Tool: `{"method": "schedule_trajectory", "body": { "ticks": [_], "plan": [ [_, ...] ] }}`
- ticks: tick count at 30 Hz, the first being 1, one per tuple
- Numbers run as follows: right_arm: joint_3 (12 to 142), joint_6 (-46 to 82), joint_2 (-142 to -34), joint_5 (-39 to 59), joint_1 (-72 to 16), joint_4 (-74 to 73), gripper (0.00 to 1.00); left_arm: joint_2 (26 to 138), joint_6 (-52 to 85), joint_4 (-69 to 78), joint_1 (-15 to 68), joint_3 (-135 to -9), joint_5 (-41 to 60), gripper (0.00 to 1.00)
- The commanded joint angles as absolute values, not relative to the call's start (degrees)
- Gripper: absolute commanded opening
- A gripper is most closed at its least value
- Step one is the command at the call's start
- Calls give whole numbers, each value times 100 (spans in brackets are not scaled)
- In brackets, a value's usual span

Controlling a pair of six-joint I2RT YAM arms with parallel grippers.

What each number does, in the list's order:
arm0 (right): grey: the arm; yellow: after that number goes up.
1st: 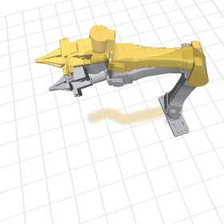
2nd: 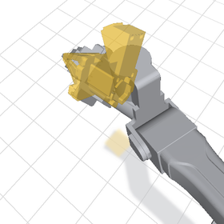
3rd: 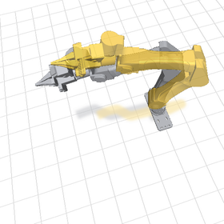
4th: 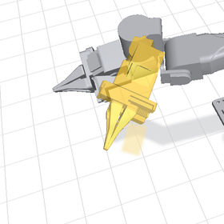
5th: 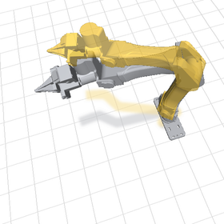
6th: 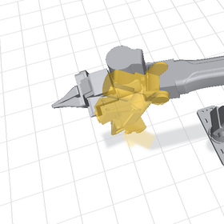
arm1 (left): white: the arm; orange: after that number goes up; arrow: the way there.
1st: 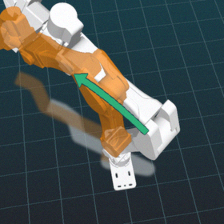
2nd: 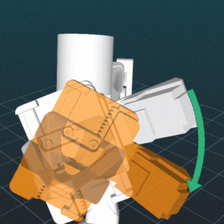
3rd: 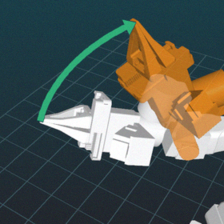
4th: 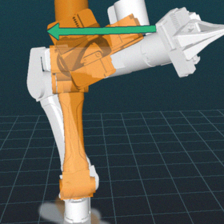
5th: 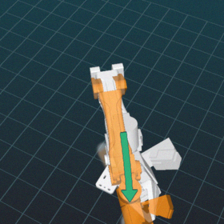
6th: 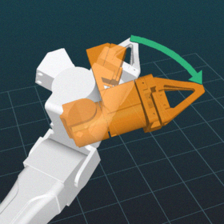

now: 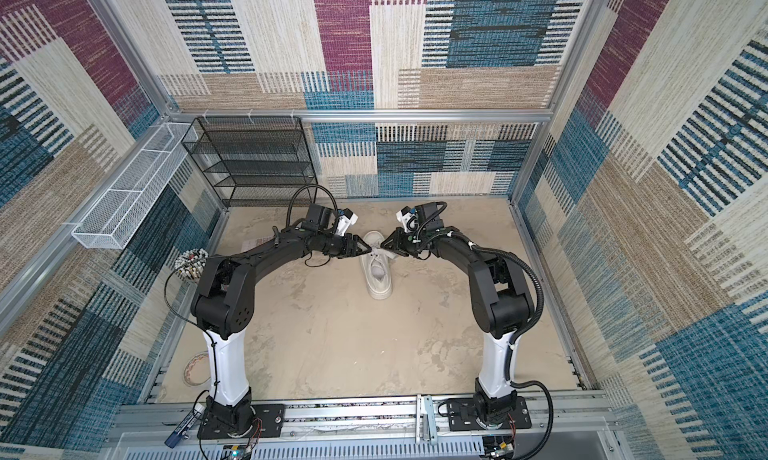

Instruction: Tie the shoes

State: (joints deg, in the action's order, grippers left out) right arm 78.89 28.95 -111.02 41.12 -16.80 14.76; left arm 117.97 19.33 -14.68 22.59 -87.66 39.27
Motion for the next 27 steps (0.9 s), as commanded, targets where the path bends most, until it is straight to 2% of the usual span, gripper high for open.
{"method": "schedule_trajectory", "body": {
  "ticks": [1,7,16,20,27],
  "plan": [
    [7949,3005,-11133,4214,-1696,1286,22,11856,1982,-1405,2271,-8830,4061,57],
    [7989,3056,-11219,4315,-1713,1230,18,11803,1987,-1302,2268,-8719,4129,56],
    [7988,3128,-11236,4304,-1709,1141,12,11168,1690,-1184,2285,-8450,3609,55],
    [7989,3146,-11265,4346,-1714,1106,10,11401,1579,-1432,2329,-8704,3679,46],
    [7954,3113,-11241,4351,-1707,1151,9,11809,1491,-1608,2472,-9117,3698,46]
  ]
}}
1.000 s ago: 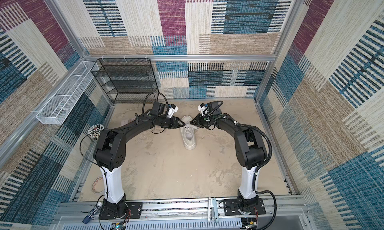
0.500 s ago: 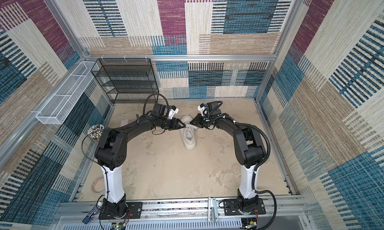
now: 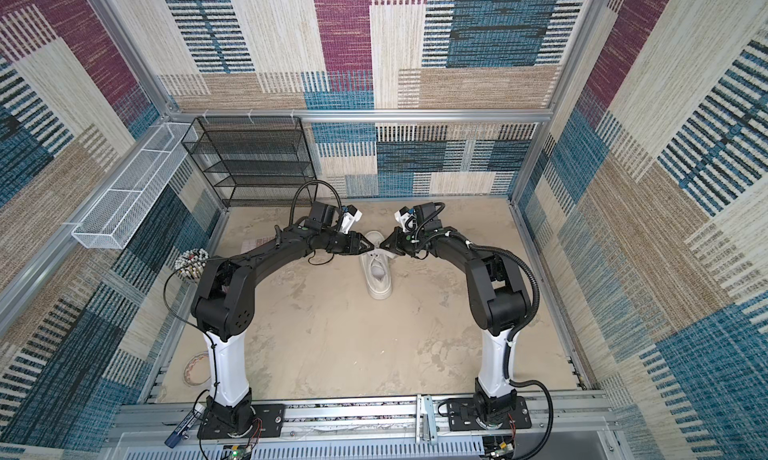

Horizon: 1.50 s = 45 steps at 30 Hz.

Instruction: Tie the shoes

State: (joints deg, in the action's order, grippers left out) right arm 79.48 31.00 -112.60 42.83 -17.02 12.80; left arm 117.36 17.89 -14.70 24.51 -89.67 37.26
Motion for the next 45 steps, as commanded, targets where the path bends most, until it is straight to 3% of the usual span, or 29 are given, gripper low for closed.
{"method": "schedule_trajectory", "body": {
  "ticks": [1,13,22,31,37,45],
  "plan": [
    [7950,3111,-11233,4358,-1709,1146,9,11843,1472,-1628,2482,-9140,3669,46],
    [7947,3111,-11241,4375,-1707,1143,8,11892,1432,-1758,2483,-9071,3761,46],
    [7932,3159,-11287,4475,-1706,1077,8,11927,1476,-1758,2500,-9079,3779,28],
    [7834,3216,-11283,4511,-1711,967,7,11949,1511,-1766,2509,-9086,3823,20],
    [7787,3313,-11311,4597,-1714,827,7,11925,1505,-1815,2509,-9079,3804,1],
    [7905,3431,-11481,4720,-1779,661,8,11778,1330,-2106,2505,-9118,3701,0]
  ]
}}
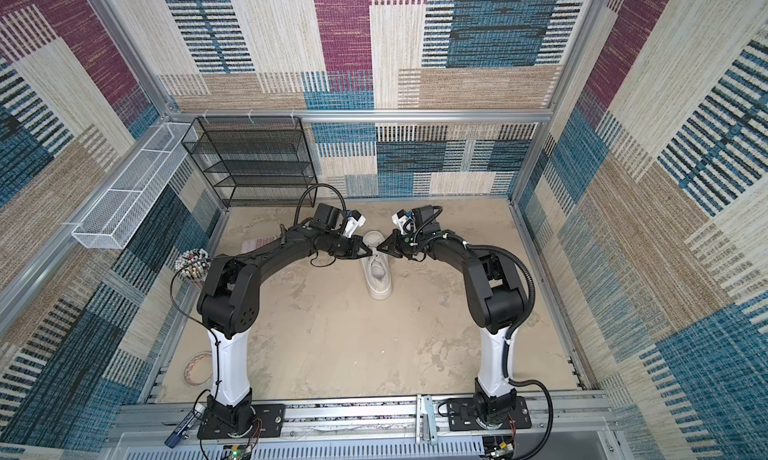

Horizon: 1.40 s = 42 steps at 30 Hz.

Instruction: Tie the shoes

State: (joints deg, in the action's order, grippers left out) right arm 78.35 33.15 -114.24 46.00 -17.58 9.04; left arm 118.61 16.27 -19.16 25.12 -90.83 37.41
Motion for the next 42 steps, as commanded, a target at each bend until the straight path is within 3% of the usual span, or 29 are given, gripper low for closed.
{"method": "schedule_trajectory", "body": {
  "ticks": [1,42],
  "plan": [
    [7931,3446,-11503,4727,-1800,651,8,11760,1319,-2146,2502,-9123,3681,0],
    [7913,3376,-11613,4578,-1862,710,11,11126,844,-2789,2188,-8244,3489,0]
  ]
}}
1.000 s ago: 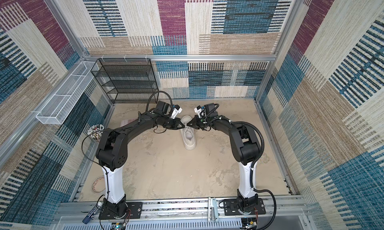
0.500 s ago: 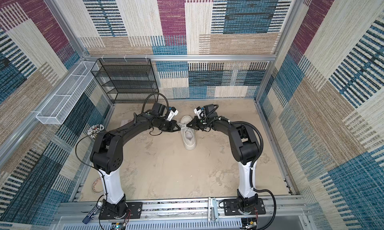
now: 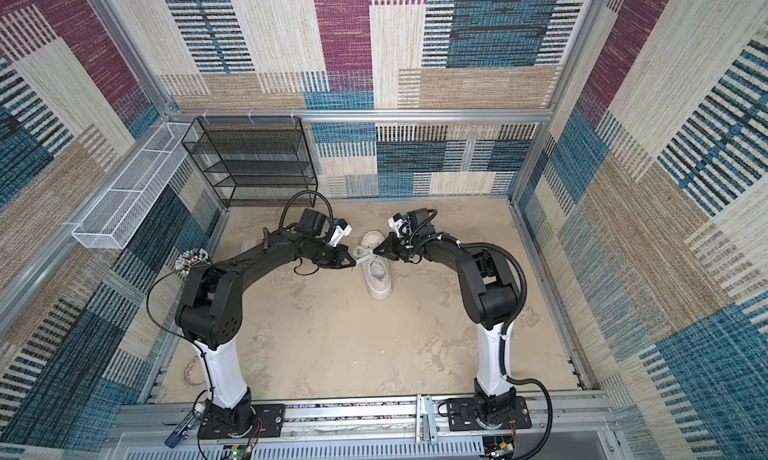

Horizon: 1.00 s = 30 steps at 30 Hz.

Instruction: Tie the shoes

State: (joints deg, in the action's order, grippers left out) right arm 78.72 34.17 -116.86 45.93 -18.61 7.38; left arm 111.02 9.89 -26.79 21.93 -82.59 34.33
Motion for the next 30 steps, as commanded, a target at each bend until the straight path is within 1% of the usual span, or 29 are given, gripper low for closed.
{"method": "schedule_trajectory", "body": {
  "ticks": [1,2,3,4,6,8,9,11,15,19,24,27,30],
  "plan": [
    [7890,3391,-11572,4629,-1855,635,14,11119,835,-2786,2196,-8240,3522,0],
    [7884,3425,-11513,4644,-1855,593,17,11105,826,-2786,2189,-8235,3517,4],
    [7892,3448,-11474,4670,-1846,573,19,11089,834,-2770,2191,-8235,3479,11],
    [7931,3470,-11438,4676,-1821,584,22,11054,839,-2736,2184,-8222,3450,14],
    [7954,3518,-11347,4663,-1761,573,28,11019,870,-2673,2188,-8211,3443,16],
    [7979,3507,-11262,4610,-1692,633,35,11045,879,-2671,2188,-8250,3469,29],
    [7989,3486,-11222,4586,-1662,669,36,11063,879,-2682,2188,-8272,3476,32],
    [7999,3446,-11153,4492,-1577,767,38,11074,861,-2697,2188,-8279,3499,34],
    [8005,3363,-11251,4378,-1434,957,40,10977,844,-2704,2187,-8267,3476,43],
    [8156,3168,-11551,4079,-1408,1293,40,10781,847,-2596,2155,-8194,3372,58],
    [7983,3302,-11536,4353,-1424,987,41,10740,1000,-2539,2016,-8344,3448,62],
    [7938,3360,-11525,4540,-1432,918,41,10793,1067,-2419,1980,-8366,3581,73],
    [7917,3393,-11629,4635,-1425,857,42,10932,1144,-2374,1979,-8442,3642,76]
  ]
}}
